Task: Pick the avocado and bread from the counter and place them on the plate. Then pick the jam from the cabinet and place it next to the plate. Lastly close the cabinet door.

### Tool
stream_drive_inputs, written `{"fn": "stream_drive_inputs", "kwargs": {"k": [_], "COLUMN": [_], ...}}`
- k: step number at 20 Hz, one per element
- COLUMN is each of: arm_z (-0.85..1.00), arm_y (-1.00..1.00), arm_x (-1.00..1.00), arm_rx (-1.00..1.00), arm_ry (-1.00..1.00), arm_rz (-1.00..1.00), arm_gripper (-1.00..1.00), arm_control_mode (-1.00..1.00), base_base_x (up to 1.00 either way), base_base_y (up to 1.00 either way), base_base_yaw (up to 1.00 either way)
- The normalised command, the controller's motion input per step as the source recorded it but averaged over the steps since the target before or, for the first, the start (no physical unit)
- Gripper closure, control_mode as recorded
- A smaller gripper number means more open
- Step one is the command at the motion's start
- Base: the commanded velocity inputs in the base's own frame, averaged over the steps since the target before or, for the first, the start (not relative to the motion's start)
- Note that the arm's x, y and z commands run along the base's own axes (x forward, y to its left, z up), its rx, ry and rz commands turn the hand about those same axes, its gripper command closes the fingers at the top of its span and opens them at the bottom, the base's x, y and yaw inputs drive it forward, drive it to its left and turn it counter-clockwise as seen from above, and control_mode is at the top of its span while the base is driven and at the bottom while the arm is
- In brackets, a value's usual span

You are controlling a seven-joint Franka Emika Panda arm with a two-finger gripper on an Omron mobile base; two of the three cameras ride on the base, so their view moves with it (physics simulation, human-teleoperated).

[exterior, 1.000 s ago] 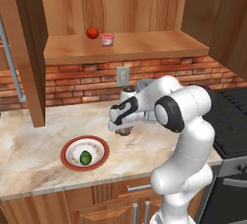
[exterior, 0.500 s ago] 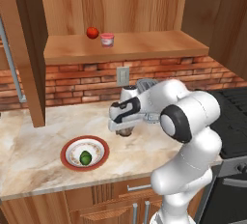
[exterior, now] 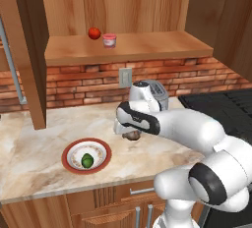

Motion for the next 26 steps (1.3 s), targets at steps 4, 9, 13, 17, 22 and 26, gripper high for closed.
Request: {"fn": "stream_drive_inputs", "kwargs": {"k": [4,9,13,17,22,26], "arm_z": [0.66,0.35,0.02,0.04,0.01,0.00], "arm_y": [0.00,0.13,0.34,0.42,0.41,0.40], "arm_x": [-0.50,-0.24,0.00,0.04,0.08,0.09], "arm_rx": [0.05,0.02,0.00,0.00,0.00,0.00], "arm_ry": [0.03,0.01,0.00,0.00,0.00,0.00], "arm_rz": [0.00,0.06,0.16,0.19,0.19,0.17], "arm_gripper": [1.00,1.00,1.00,1.00,1.00,1.00], "arm_control_mode": [-1.00,-1.00,-1.00,-1.00,-1.00,-1.00], "base_base_x": [0.00,0.00,0.00,0.00,0.00,0.00], "base_base_y": [0.00,0.00,0.00,0.00,0.00,0.00], "base_base_yaw": [0.00,0.00,0.00,0.00,0.00,0.00]}}
